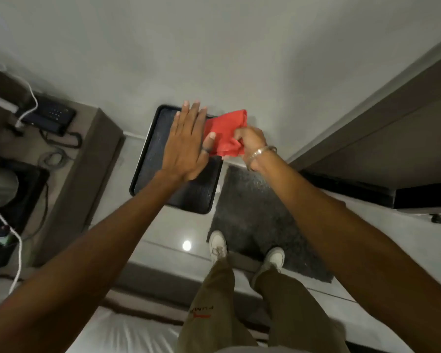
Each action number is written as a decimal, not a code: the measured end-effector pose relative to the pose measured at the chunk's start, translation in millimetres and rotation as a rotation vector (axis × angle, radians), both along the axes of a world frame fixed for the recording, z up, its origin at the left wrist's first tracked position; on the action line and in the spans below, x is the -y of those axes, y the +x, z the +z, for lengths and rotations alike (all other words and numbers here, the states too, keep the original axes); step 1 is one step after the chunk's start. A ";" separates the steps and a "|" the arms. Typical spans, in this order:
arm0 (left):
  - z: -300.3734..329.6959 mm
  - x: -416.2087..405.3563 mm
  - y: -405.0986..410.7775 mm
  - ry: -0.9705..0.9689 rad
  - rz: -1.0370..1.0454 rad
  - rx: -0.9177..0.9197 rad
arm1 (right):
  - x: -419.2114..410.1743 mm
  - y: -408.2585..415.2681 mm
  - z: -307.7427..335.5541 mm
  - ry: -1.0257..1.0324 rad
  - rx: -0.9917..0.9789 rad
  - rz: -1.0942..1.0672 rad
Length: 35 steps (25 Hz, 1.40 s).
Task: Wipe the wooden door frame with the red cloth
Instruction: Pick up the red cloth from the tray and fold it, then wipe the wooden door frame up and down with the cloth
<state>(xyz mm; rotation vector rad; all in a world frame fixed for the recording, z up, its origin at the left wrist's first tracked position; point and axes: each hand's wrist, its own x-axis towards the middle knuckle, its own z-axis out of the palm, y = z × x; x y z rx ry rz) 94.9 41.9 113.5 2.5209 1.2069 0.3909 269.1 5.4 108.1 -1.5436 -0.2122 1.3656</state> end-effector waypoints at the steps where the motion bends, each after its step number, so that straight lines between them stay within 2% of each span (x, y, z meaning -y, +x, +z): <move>1: 25.8 -1.5 17.8 0.044 -0.055 0.021 | 15.5 20.2 23.6 0.095 -0.211 -0.060; 3: 79.0 -7.5 58.0 0.143 -0.153 0.082 | 39.9 59.2 69.6 0.289 -0.444 -0.118; 4: 100.8 -10.2 74.7 0.195 -0.188 0.114 | 48.0 72.9 90.2 0.340 -0.482 -0.126; 5: 124.9 -9.1 93.9 0.253 -0.239 0.145 | 60.1 87.1 114.8 0.381 -0.457 -0.126; 9: 219.9 4.0 171.4 0.492 -0.434 0.264 | 111.5 136.6 207.1 0.453 -0.079 -0.164; 11: 267.3 12.9 204.6 0.596 -0.480 0.331 | 140.3 156.6 245.4 0.486 0.237 -0.230; 14: 324.3 21.9 242.6 0.704 -0.515 0.401 | 178.5 177.5 285.5 0.553 0.911 -0.394; 16: 358.9 23.4 264.8 0.789 -0.534 0.439 | 190.5 194.5 305.1 0.694 1.328 -0.561; 18: 387.8 23.8 283.9 0.851 -0.514 0.473 | 186.6 216.9 317.5 0.772 1.842 -0.748; 19: 398.1 23.7 291.3 0.873 -0.495 0.483 | 179.4 230.5 317.6 0.743 2.070 -0.739; 20: 407.7 24.3 298.5 0.887 -0.471 0.489 | 170.7 244.9 316.9 0.677 2.215 -0.614; 21: 413.7 25.0 304.2 0.899 -0.449 0.492 | 163.0 254.1 315.0 0.573 2.271 -0.419; 22: 419.0 24.7 309.1 0.917 -0.429 0.488 | 156.1 260.1 309.4 0.434 2.233 -0.198; 23: 421.2 21.9 311.6 0.938 -0.408 0.476 | 150.0 263.2 295.5 0.316 2.138 -0.046; 24: 422.7 17.4 312.8 0.970 -0.392 0.464 | 144.7 264.9 280.0 0.293 2.043 -0.008; 27: 432.1 -0.9 315.0 1.096 -0.317 0.448 | 128.2 268.4 262.9 0.513 1.951 -0.271; 31: 445.3 -25.5 328.0 1.190 -0.216 0.449 | 94.0 264.2 277.1 0.362 1.987 -0.553; 33: 448.4 -38.7 333.8 1.239 -0.204 0.438 | 84.6 270.3 275.0 0.315 2.093 -0.587; 35: 447.3 -51.5 338.7 1.288 -0.199 0.414 | 84.8 287.5 271.7 0.363 2.168 -0.569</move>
